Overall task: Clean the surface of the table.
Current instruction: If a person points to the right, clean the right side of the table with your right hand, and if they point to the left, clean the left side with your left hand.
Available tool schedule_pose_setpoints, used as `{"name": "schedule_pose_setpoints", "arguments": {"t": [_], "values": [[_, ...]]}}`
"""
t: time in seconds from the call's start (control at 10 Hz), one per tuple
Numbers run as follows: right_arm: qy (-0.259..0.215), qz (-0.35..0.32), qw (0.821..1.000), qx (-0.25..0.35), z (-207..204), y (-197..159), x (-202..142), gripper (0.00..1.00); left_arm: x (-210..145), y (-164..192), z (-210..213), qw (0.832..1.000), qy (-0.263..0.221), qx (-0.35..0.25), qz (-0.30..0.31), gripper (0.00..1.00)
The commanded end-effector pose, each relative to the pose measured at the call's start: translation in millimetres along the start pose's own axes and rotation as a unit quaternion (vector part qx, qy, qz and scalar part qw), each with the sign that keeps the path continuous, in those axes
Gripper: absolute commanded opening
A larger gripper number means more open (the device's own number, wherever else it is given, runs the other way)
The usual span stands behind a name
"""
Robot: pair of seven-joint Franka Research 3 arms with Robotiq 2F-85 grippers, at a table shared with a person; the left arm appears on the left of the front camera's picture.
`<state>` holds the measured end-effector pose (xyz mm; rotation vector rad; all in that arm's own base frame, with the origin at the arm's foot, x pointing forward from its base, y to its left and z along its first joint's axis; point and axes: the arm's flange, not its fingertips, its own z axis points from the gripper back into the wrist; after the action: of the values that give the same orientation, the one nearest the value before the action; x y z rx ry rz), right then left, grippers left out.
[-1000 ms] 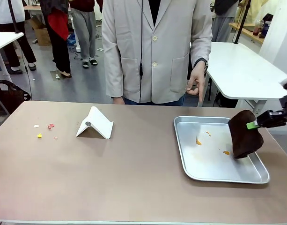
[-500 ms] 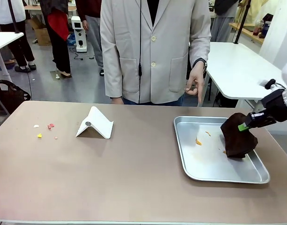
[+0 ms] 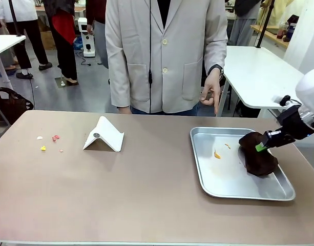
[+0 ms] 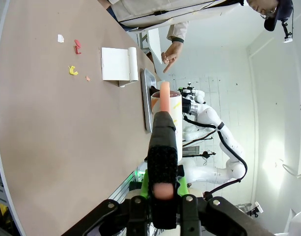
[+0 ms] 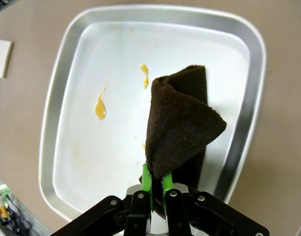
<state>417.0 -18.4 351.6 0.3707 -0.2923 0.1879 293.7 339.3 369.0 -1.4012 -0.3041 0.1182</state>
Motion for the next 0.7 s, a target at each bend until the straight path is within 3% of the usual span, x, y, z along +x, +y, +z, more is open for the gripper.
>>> {"name": "schedule_pose_setpoints", "arguments": {"t": [0.0,0.6], "values": [[0.004,-0.03,1.0,-0.009,-20.8,5.7,1.8,0.09,-1.8,-4.7,-1.3,1.0,0.002,0.003,0.005,0.0],[0.041,-0.055,0.998,-0.011,-76.9,13.9,13.8,0.09,-1.8,-4.7,-1.3,1.0,0.002,0.003,0.005,0.0]]}}
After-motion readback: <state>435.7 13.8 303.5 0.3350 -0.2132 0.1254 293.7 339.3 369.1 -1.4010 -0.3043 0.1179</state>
